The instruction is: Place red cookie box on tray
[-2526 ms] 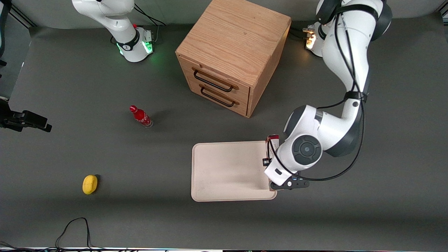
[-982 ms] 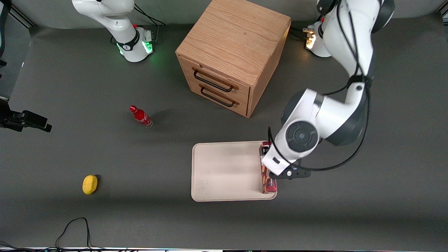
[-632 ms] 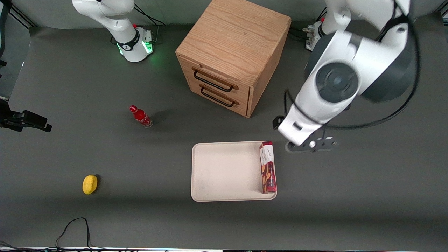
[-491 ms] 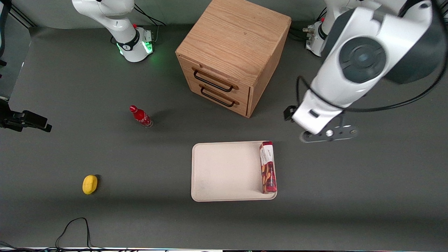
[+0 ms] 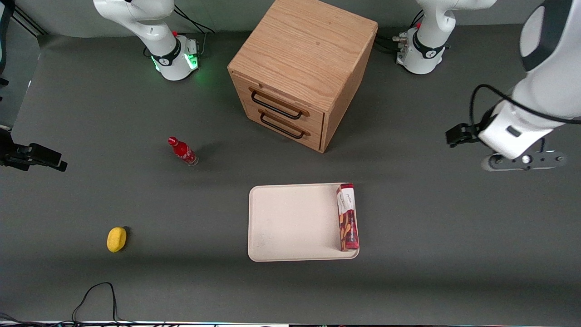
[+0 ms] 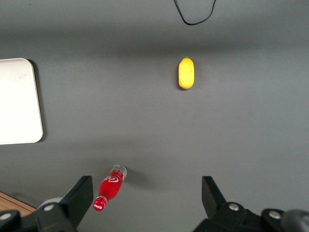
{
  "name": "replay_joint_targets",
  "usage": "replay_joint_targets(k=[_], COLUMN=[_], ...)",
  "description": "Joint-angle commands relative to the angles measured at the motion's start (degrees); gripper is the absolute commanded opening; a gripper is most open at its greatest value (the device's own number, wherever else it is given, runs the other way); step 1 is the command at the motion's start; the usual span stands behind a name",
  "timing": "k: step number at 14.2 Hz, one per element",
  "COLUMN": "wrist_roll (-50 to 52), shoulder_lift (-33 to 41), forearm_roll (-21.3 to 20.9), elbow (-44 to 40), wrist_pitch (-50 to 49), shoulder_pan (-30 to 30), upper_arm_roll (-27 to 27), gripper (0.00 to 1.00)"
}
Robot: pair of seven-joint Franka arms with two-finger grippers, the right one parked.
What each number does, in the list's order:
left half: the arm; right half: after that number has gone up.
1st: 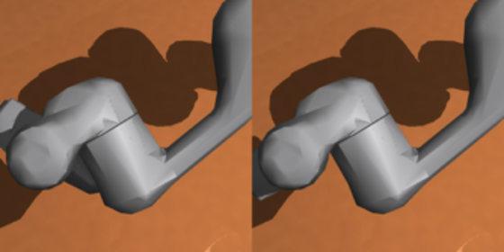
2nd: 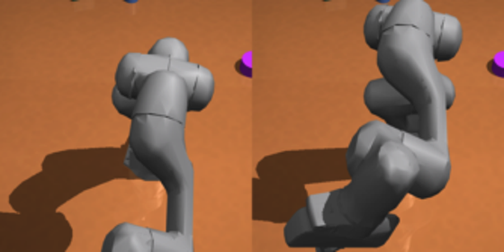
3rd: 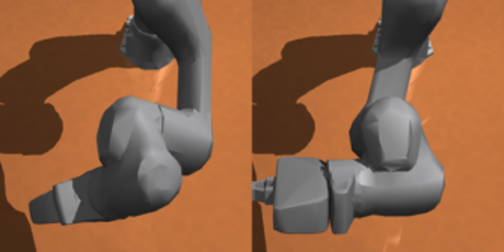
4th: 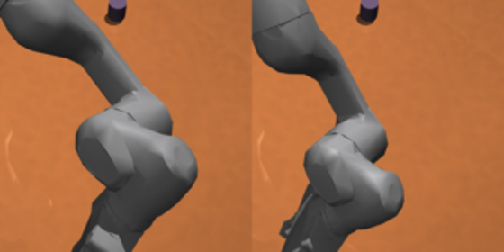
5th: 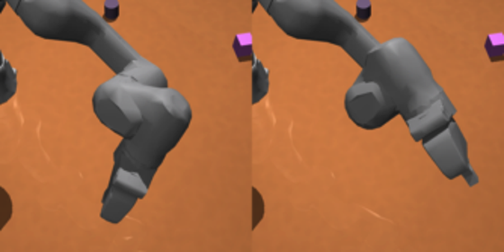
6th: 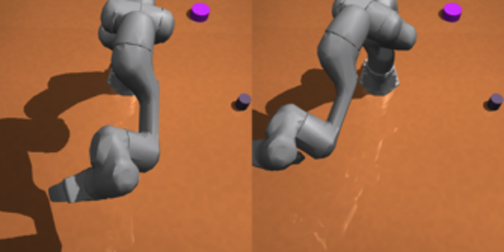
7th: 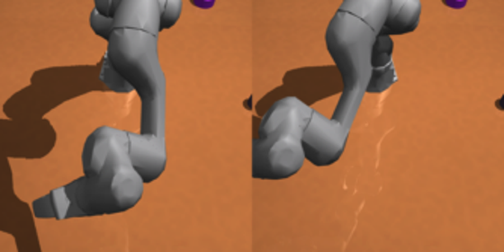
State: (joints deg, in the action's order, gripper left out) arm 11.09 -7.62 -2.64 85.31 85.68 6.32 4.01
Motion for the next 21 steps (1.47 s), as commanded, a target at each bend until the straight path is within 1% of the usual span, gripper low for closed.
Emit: replay_joint_targets(k=[1, 2, 4, 7, 11, 14, 16, 17, 21], wrist_roll=[-6.3, -7.8, -9.5, -9.6, -8.5, -7.7, -9.1, -10.1, -10.0], shoulder_lift=[7.2, 8.2, 8.4, 8.2, 6.0, 5.5, 5.9, 5.9, 6.2], forearm_roll=[-0.2, -0.2, -0.1, 0.0, 0.0, 0.1, 2.7, 3.2, 3.0], elbow=[11.3, 13.1, 13.5, 13.2, 9.1, 8.3, 8.4, 8.4, 8.4], wrist_pitch=[5.7, 7.2, 8.2, 10.1, 9.0, 8.8, 7.8, 7.2, 7.1], shoulder_pan=[-3.7, -5.4, -7.4, -6.7, -6.1, -6.2, -7.1, -7.6, -7.5], upper_arm_roll=[0.4, 0.4, 0.4, -1.4, -1.9, -2.0, -2.0, -2.0, -1.9], gripper=[1.0, 1.0, 1.0, 1.0, 1.0, 1.0, 1.0, 1.0, 1.0])
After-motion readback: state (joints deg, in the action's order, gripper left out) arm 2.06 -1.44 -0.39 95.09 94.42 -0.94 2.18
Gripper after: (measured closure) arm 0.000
